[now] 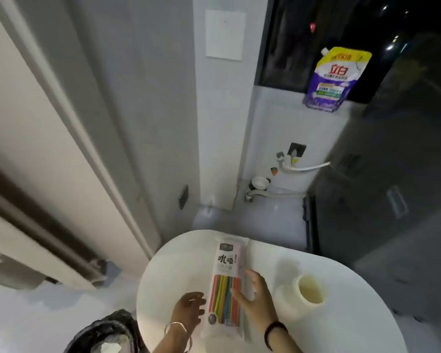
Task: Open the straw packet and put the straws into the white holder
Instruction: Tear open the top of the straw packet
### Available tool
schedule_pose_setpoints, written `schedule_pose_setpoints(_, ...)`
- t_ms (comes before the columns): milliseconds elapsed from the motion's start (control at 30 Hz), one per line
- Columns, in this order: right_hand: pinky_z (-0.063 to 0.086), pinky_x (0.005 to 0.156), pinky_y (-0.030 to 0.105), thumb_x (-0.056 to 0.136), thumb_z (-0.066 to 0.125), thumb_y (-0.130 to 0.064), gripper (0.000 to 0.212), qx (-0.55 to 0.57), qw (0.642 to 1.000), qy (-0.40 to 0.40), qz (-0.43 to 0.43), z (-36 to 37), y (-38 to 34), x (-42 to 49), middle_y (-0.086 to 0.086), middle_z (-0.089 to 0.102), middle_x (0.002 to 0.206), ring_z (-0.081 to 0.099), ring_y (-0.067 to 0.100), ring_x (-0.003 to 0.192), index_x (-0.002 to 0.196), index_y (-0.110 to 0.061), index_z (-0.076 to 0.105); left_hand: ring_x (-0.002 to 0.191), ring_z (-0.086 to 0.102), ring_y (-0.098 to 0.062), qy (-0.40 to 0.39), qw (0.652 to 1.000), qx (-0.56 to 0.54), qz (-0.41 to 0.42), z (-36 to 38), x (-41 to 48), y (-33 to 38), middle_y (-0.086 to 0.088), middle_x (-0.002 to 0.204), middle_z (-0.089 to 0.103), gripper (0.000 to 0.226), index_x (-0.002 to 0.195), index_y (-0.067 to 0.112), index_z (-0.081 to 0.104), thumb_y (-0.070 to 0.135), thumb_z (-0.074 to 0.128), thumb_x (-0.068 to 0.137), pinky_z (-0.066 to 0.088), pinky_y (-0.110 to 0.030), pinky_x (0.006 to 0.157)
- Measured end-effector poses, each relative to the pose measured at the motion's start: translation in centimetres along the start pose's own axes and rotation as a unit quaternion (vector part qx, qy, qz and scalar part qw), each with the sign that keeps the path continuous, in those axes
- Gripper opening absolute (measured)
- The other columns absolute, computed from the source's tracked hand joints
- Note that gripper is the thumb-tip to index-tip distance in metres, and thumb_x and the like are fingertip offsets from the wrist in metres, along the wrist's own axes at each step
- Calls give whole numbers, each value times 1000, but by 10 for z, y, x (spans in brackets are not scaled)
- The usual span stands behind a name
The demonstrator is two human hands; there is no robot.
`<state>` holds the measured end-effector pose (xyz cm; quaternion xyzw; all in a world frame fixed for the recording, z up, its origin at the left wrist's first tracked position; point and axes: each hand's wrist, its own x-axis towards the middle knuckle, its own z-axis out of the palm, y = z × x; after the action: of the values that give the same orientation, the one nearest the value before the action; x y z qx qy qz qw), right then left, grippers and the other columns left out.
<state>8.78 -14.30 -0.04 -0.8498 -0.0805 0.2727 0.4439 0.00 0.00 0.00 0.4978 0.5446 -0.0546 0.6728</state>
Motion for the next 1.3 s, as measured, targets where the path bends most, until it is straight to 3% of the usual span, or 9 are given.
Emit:
schedule_pose_setpoints(367,34,108,23,84,66,-33,61,27,987,41,-155,67,106,109,-10,31,145,31,4,132,136,-25,36,108,60,-32,-21,972,114,205,49,155,-25,-14,116,65,25,116,9,60,23,53,96,47,-40,100)
schedule_pose_setpoints(533,17,116,23,86,56,-47,62,-39,969,64,-237,85,134,126,-24,14,146,14,-4,137,140,-40,27,120,55,-43,-40,957,127,257,58,184,-23,-22,124,64,34,120,5,60,28,54,96,45,-45,100)
schedule_pose_setpoints(700,30,115,29,74,44,-69,70,-12,965,46,-258,88,132,126,-22,12,152,19,-2,138,137,-47,23,116,59,-35,-43,949,136,282,57,184,-16,-17,120,66,38,110,8,66,39,49,96,44,-40,102)
schedule_pose_setpoints(800,35,101,10,76,42,-67,64,27,961,26,-274,89,125,114,-22,12,153,24,-7,134,135,-51,22,95,62,-27,-74,941,130,303,51,168,-13,-13,105,70,38,85,17,66,39,40,100,47,-41,97)
schedule_pose_setpoints(867,33,89,-3,79,42,-61,58,51,955,24,-290,87,117,103,-23,14,152,23,-17,130,134,-49,26,95,65,-28,-94,936,114,318,49,156,-10,-14,106,73,42,87,18,66,42,35,101,49,-44,96)
schedule_pose_setpoints(1000,30,79,-10,83,45,-49,53,110,941,21,-319,76,94,75,-23,19,148,21,-38,112,134,-40,35,62,72,-4,-150,930,34,333,41,122,-6,10,66,75,48,85,26,68,53,31,98,56,-25,67)
schedule_pose_setpoints(1033,30,79,-10,83,44,-49,53,119,939,21,-323,74,89,67,-25,19,148,22,-38,113,135,-40,36,64,72,-5,-157,927,29,339,38,114,-5,13,63,74,50,85,28,69,57,31,96,55,-26,70)
schedule_pose_setpoints(1133,24,88,-10,84,40,-54,57,117,934,31,-335,63,73,36,-32,14,149,12,-30,126,139,-43,32,92,70,-12,-184,915,26,358,28,78,-7,13,83,78,57,95,34,72,69,28,90,53,-36,93)
schedule_pose_setpoints(1300,9,113,15,87,32,-53,52,105,926,40,-360,43,49,-21,-35,5,151,0,-22,134,137,-52,20,105,69,-14,-240,886,27,395,15,14,-14,10,119,70,68,122,40,64,75,17,87,53,-35,93)
